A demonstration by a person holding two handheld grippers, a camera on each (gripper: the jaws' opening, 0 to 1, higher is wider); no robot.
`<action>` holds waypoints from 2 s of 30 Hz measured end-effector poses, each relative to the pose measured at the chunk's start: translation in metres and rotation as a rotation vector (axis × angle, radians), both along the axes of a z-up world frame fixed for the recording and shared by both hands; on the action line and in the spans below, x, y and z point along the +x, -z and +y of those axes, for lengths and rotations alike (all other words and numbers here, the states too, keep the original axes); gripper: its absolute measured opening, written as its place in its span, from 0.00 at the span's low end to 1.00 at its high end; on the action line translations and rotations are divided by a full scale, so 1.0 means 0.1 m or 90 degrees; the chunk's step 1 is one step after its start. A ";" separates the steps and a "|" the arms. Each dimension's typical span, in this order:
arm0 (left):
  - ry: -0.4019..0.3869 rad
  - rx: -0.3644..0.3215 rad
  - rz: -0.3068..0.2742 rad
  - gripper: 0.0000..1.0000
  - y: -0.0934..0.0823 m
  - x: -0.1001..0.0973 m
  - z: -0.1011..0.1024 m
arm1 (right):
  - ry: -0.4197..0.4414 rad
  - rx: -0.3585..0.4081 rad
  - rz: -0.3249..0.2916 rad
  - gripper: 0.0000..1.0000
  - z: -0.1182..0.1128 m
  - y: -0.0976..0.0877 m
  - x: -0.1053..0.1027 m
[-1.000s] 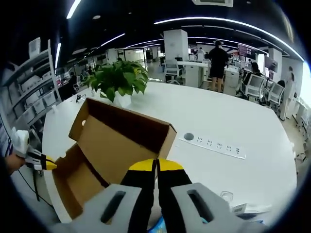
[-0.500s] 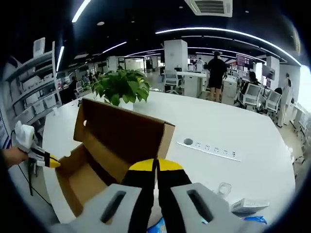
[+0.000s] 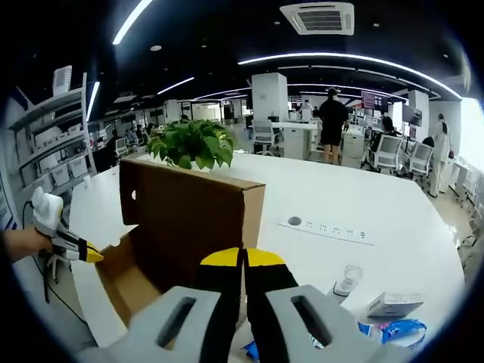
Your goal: Operate the shoe box by opening the lid, removing the specified soft item, and placing it in the target area until the item is outside and the box remains undamaged.
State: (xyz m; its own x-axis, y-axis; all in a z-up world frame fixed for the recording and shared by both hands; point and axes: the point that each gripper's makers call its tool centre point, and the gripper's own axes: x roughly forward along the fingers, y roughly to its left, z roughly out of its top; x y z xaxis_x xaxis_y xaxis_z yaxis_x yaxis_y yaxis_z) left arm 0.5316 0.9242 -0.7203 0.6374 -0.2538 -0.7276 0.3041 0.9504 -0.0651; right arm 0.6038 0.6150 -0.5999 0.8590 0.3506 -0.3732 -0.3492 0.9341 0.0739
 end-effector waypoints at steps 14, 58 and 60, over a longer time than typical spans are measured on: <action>0.004 0.000 -0.012 0.02 0.00 0.00 0.00 | -0.012 -0.011 -0.012 0.00 0.08 0.08 -0.34; 0.091 0.000 -0.208 0.28 -0.76 0.08 -0.10 | -0.058 -0.071 -0.016 0.04 0.19 0.49 -0.88; 0.101 0.005 -0.209 0.30 -0.75 0.06 -0.11 | -0.065 -0.072 -0.014 0.06 0.21 0.53 -0.91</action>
State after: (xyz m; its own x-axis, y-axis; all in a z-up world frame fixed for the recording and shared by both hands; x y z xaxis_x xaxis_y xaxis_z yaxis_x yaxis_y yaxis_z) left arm 0.5374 0.9128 -0.6453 0.7907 -0.3629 -0.4930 0.4509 0.8900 0.0679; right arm 0.5132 0.6356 -0.6524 0.8292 0.3936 -0.3968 -0.4438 0.8953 -0.0391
